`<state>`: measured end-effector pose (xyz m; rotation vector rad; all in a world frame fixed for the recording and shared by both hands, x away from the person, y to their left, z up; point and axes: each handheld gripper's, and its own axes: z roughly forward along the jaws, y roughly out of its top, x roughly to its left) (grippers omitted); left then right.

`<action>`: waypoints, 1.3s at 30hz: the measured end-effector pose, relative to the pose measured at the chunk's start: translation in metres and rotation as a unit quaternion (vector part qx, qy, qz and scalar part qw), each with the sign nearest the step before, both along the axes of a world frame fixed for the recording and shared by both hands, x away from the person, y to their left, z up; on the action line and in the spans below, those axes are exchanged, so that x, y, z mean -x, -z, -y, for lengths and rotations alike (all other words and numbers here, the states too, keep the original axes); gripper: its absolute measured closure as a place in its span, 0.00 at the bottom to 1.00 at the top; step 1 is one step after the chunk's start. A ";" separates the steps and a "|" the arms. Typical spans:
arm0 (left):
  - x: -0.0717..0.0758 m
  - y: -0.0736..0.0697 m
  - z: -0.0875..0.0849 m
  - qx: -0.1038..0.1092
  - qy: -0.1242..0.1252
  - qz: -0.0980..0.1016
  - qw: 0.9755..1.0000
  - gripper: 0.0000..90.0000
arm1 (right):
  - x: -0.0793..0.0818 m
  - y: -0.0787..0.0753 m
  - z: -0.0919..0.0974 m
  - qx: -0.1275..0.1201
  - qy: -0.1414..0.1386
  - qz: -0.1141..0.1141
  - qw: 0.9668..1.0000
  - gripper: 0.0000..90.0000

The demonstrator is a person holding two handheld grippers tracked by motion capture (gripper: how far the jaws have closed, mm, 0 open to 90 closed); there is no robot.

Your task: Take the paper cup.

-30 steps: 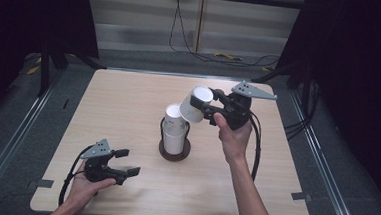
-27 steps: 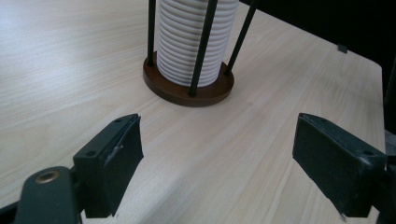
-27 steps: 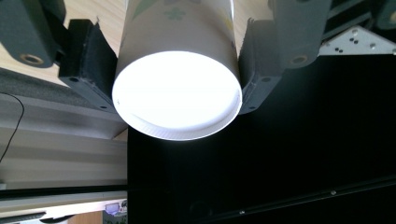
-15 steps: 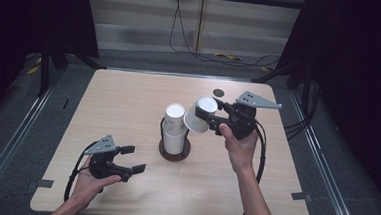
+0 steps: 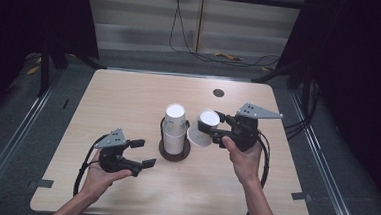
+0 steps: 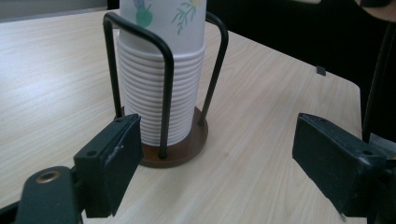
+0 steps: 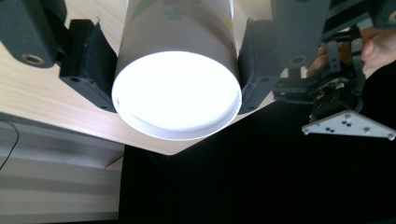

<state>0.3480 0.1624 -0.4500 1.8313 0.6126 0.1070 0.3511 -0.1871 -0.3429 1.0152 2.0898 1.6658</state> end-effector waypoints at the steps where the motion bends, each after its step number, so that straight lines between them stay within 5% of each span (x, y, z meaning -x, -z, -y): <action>1: 0.000 -0.002 0.002 0.001 0.002 0.003 1.000 0.18 | 0.001 0.002 -0.001 0.005 -0.002 0.000 1.000 0.40; 11: -0.005 -0.016 0.014 0.004 0.016 0.012 1.000 0.18 | 0.009 0.022 -0.016 0.009 -0.034 -0.025 0.999 0.40; 25: -0.003 -0.013 0.012 0.020 0.024 0.011 0.999 0.18 | 0.013 0.036 -0.036 0.011 -0.071 -0.046 0.996 0.40; 39: 0.001 -0.007 0.023 0.021 0.070 0.008 0.997 0.17 | 0.013 0.048 -0.052 0.016 -0.092 -0.055 0.994 0.40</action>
